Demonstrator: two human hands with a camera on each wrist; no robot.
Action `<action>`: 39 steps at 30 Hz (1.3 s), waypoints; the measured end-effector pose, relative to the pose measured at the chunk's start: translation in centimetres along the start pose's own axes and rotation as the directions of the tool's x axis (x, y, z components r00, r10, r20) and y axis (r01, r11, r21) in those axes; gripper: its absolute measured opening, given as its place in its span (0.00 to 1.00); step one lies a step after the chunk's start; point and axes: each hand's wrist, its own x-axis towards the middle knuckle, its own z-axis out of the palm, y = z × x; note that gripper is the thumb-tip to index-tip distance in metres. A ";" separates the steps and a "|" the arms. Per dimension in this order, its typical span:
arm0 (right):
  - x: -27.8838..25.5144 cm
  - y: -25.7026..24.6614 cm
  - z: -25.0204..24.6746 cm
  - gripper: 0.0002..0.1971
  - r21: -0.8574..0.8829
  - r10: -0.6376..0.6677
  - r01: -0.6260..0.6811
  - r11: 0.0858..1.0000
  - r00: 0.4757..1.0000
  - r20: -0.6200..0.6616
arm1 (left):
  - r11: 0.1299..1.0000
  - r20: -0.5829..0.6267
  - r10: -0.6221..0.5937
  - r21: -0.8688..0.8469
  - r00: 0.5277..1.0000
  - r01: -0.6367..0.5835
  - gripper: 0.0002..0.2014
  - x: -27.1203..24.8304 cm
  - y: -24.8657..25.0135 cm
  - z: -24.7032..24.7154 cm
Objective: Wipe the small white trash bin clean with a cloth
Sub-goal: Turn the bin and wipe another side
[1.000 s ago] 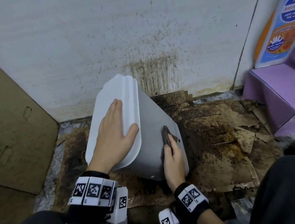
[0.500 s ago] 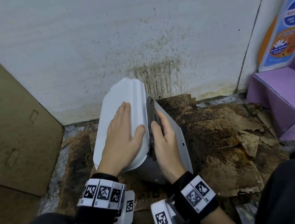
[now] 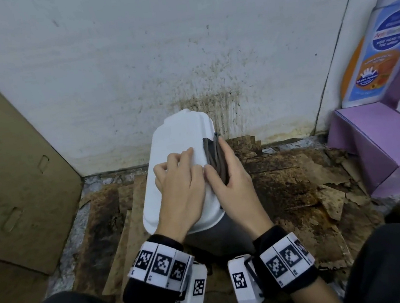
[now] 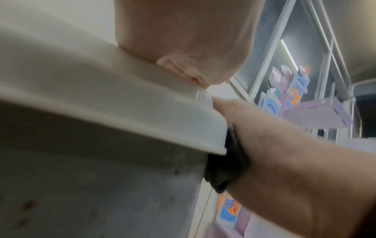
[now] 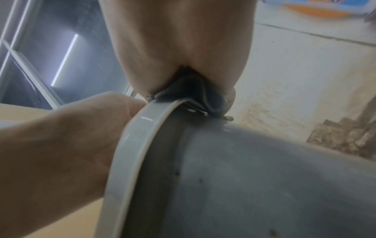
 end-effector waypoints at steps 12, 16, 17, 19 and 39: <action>0.0 0.4 -6.0 0.24 -0.062 0.051 -0.049 0.997 0.998 0.024 | 0.978 -0.010 0.117 -0.175 0.993 -0.117 0.22 1.0 -3.2 -1.9; -0.1 0.6 -7.3 0.23 -0.053 0.081 -0.078 0.996 0.996 0.047 | 0.985 0.049 -0.077 -0.152 0.996 0.084 0.22 0.4 -3.0 -1.1; -0.1 0.6 -7.6 0.23 -0.049 0.086 -0.084 0.995 0.995 0.054 | 0.979 0.064 -0.120 -0.156 0.991 0.129 0.24 0.2 -2.7 -0.9; -0.1 0.7 -8.1 0.25 -0.061 0.098 -0.094 0.994 0.993 0.059 | 0.970 0.092 -0.179 -0.150 0.980 0.191 0.28 0.0 -2.0 -0.8; 1.5 0.6 -9.0 0.40 -0.061 0.178 -0.173 0.983 0.980 0.092 | 0.899 0.238 -0.281 -0.274 0.930 0.342 0.53 0.1 -2.5 2.1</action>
